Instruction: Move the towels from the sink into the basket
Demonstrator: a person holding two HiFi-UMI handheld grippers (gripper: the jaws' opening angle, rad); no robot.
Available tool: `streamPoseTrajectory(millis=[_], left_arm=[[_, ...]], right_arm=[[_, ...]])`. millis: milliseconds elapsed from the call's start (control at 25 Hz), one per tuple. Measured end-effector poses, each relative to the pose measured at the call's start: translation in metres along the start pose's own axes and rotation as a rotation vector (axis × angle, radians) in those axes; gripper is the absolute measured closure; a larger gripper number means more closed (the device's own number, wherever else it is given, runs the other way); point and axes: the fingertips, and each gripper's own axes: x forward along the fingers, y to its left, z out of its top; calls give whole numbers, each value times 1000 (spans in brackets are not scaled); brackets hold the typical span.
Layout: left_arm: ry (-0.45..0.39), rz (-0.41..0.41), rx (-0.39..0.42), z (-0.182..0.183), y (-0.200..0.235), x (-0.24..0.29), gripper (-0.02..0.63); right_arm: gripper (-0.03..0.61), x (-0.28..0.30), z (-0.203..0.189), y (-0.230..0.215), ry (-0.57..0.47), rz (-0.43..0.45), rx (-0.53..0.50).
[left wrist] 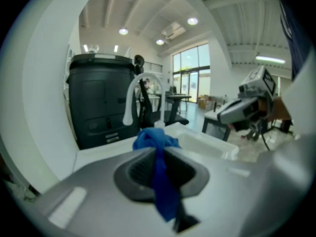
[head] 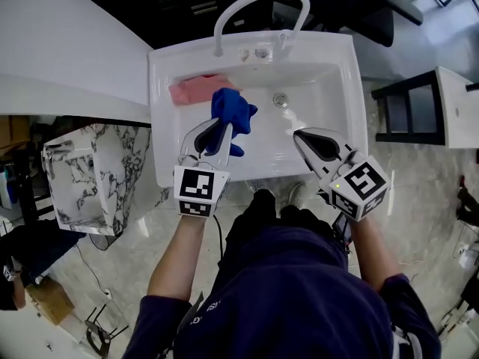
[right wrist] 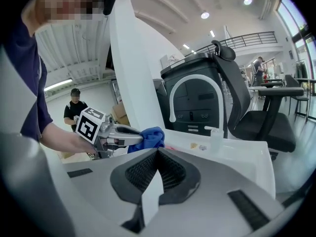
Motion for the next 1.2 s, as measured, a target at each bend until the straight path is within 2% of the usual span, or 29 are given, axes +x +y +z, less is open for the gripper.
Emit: streamPoseTrajectory(millis=[800, 1200], left_arm=[[-19, -120, 128, 56, -194, 34, 566], [-24, -180, 180, 78, -271, 41, 566]], right_arm=[[572, -179, -58, -66, -101, -116, 76], [572, -257, -83, -86, -129, -180, 110]])
